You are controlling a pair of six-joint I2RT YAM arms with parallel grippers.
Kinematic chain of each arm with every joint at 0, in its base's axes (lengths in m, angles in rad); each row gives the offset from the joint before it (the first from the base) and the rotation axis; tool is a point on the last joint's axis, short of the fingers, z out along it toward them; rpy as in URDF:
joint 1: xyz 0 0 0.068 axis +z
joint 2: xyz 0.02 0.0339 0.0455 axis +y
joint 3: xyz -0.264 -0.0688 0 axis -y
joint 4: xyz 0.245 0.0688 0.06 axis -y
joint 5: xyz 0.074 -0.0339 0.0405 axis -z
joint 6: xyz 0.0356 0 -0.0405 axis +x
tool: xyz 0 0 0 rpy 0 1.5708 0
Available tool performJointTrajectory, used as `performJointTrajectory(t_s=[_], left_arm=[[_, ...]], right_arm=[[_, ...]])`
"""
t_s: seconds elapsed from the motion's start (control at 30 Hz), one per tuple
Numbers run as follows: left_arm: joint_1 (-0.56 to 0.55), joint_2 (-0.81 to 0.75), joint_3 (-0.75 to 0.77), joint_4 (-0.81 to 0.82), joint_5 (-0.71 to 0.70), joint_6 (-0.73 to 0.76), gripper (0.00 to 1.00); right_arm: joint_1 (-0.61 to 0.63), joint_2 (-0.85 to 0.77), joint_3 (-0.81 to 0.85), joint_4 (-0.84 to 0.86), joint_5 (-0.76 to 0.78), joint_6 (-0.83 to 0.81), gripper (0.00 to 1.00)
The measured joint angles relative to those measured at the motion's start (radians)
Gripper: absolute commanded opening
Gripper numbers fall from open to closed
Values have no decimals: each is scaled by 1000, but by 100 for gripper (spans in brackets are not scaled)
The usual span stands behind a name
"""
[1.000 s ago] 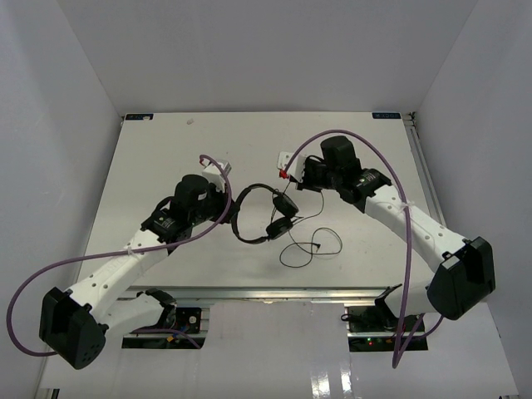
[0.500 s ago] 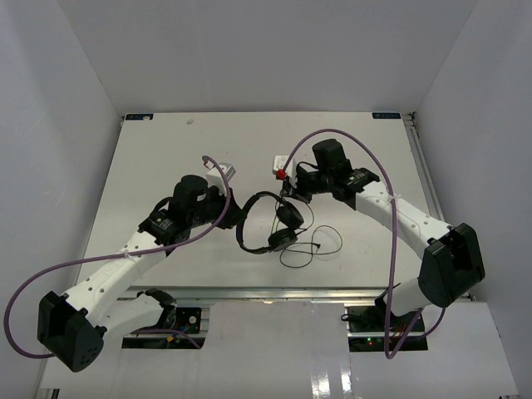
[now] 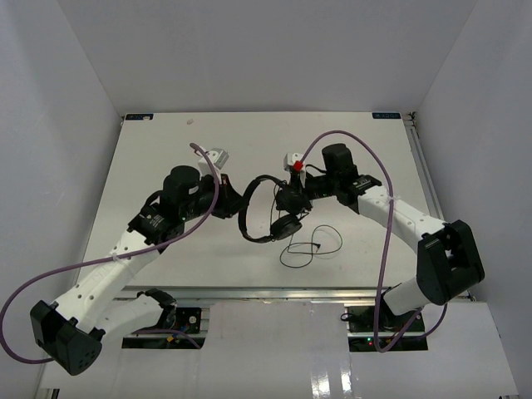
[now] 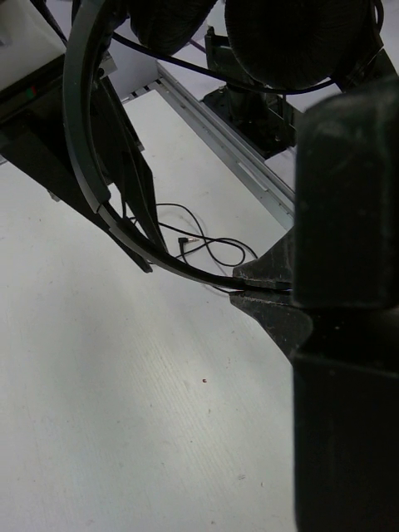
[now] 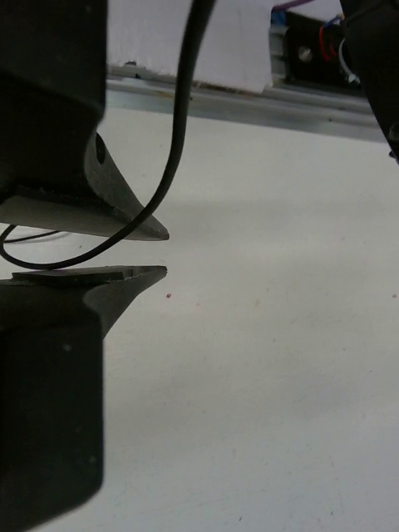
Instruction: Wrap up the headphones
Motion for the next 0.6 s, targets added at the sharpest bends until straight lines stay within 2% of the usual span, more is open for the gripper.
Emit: performJointTrajectory(t_s=[0.27, 0.6], left_arm=[[0, 0, 92, -41, -22, -53, 0], [0, 7, 310, -107, -119, -119, 0]], right_arm=[[-2, 27, -109, 362, -162, 315, 37], [-1, 126, -225, 812, -230, 675, 37]])
